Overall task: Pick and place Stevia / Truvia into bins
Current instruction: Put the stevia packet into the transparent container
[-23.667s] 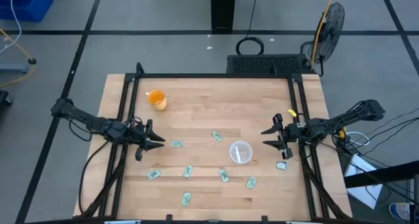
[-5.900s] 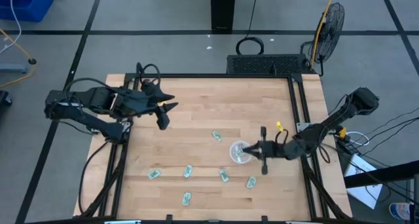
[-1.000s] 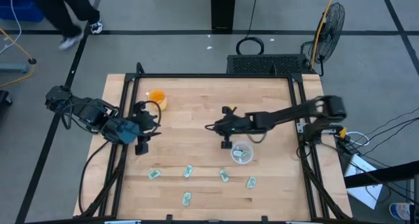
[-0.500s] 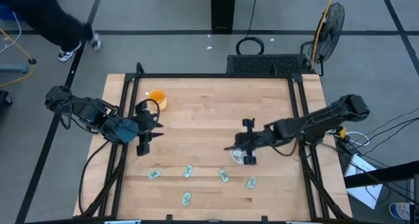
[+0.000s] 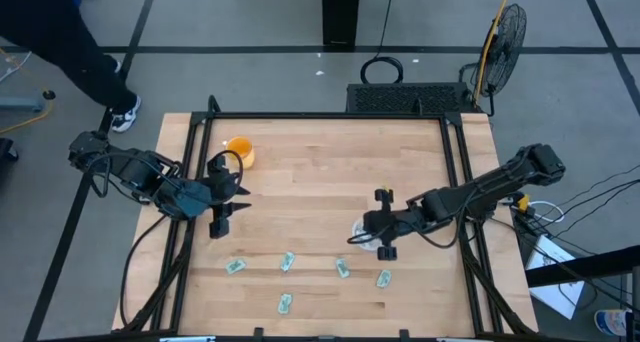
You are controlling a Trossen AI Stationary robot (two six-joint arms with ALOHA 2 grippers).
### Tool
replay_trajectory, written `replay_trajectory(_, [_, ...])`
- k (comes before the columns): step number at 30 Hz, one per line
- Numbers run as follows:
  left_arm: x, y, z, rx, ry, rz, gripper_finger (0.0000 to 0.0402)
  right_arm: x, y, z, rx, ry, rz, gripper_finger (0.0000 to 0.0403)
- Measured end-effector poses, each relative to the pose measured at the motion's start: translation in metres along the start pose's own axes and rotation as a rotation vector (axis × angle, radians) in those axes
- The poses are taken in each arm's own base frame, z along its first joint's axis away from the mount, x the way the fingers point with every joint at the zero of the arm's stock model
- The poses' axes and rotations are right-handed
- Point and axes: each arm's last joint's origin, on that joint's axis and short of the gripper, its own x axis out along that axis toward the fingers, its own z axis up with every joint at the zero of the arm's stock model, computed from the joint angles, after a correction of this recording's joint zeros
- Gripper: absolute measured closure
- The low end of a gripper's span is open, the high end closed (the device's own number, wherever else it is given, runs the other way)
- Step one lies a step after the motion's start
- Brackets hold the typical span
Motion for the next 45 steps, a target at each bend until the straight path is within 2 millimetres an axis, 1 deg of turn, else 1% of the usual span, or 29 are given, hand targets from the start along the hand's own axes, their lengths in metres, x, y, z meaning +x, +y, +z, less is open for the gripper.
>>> replay_trajectory(3, [0.000,0.000,0.000,-0.002,0.000,0.000,0.0261,0.006,0.000,-0.010,-0.004,0.035,-0.006,0.0403])
replay_trajectory(6, [0.000,0.000,0.000,0.000,0.000,0.000,0.0261,0.015,0.001,-0.023,0.029,0.077,0.035,0.0403])
replay_trajectory(9, [0.000,0.000,0.000,-0.001,0.000,0.000,0.0261,0.028,0.001,-0.038,0.039,0.074,0.061,0.0403])
replay_trajectory(12, [0.000,0.000,0.000,0.000,0.000,0.000,0.0261,0.035,0.001,-0.044,-0.011,0.034,0.071,0.0402])
replay_trajectory(15, [0.000,0.000,0.000,0.037,0.000,0.000,0.0261,0.038,0.000,-0.050,-0.034,0.036,0.071,0.0389])
replay_trajectory(18, [0.000,0.000,0.000,0.059,0.000,0.000,0.0261,0.041,-0.001,-0.057,-0.037,0.057,0.066,0.0364])
replay_trajectory(23, [0.000,0.000,0.000,0.035,0.000,0.000,0.0261,0.042,0.000,-0.057,-0.054,0.050,0.069,0.0322])
replay_trajectory(29, [0.000,0.000,0.000,0.029,0.000,0.000,0.0261,0.042,0.000,-0.053,-0.126,0.007,0.072,0.0294])
replay_trajectory(33, [0.000,0.000,0.000,0.026,0.000,0.000,0.0261,0.041,0.000,-0.050,-0.127,-0.029,0.079,0.0286])
replay_trajectory(37, [0.000,0.000,0.000,0.026,0.000,0.000,0.0261,0.036,-0.001,-0.045,-0.137,-0.082,0.085,0.0285])
replay_trajectory(42, [0.000,0.000,0.000,0.026,-0.001,0.000,0.0261,0.021,-0.008,-0.038,-0.123,-0.156,0.087,0.0284])
replay_trajectory(45, [0.000,0.000,0.000,0.025,-0.003,0.000,0.0261,0.010,-0.013,-0.033,-0.167,-0.231,0.081,0.0284])
